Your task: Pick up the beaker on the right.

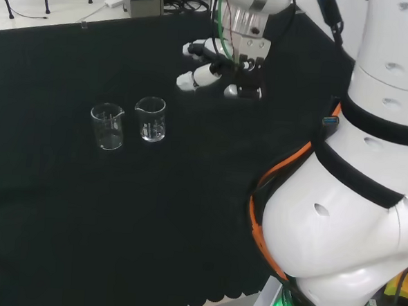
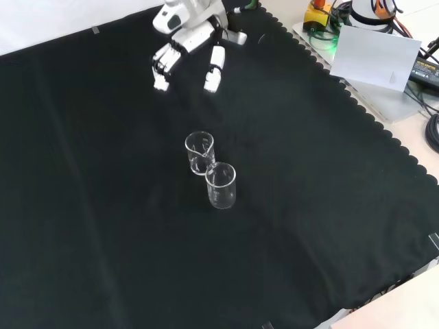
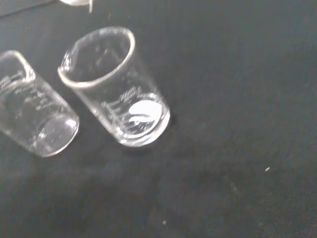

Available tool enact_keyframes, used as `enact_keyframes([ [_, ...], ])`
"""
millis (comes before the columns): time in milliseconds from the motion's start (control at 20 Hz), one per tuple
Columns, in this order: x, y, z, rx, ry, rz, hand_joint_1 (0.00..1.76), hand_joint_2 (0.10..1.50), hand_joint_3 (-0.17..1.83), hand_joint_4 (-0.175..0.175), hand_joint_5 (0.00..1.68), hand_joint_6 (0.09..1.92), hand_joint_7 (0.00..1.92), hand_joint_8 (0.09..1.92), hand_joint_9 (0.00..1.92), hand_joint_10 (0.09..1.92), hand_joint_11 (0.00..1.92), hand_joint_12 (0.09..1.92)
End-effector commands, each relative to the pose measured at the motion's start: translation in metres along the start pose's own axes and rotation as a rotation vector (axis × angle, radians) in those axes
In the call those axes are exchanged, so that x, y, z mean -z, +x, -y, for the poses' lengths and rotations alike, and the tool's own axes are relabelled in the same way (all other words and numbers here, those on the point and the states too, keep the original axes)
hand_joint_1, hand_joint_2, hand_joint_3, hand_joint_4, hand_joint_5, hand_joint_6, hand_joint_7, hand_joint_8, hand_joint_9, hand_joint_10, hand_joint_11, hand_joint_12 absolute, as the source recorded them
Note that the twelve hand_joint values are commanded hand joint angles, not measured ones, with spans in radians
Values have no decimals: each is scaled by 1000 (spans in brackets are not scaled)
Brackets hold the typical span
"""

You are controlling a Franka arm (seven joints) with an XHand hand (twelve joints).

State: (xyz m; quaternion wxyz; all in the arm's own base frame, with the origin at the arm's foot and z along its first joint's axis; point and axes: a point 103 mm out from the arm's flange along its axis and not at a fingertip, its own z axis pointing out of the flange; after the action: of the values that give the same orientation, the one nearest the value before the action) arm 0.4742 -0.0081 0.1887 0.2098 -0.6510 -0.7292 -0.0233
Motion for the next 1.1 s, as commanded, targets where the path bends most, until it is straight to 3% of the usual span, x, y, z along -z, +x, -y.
enact_keyframes([
  [50,-20,0,-13,72,23,-62,730,880,-175,-33,199,87,121,596,217,669,0,1024],
  [1100,-78,-9,-30,159,31,-145,765,850,-175,-42,259,87,144,617,218,667,0,1005],
])
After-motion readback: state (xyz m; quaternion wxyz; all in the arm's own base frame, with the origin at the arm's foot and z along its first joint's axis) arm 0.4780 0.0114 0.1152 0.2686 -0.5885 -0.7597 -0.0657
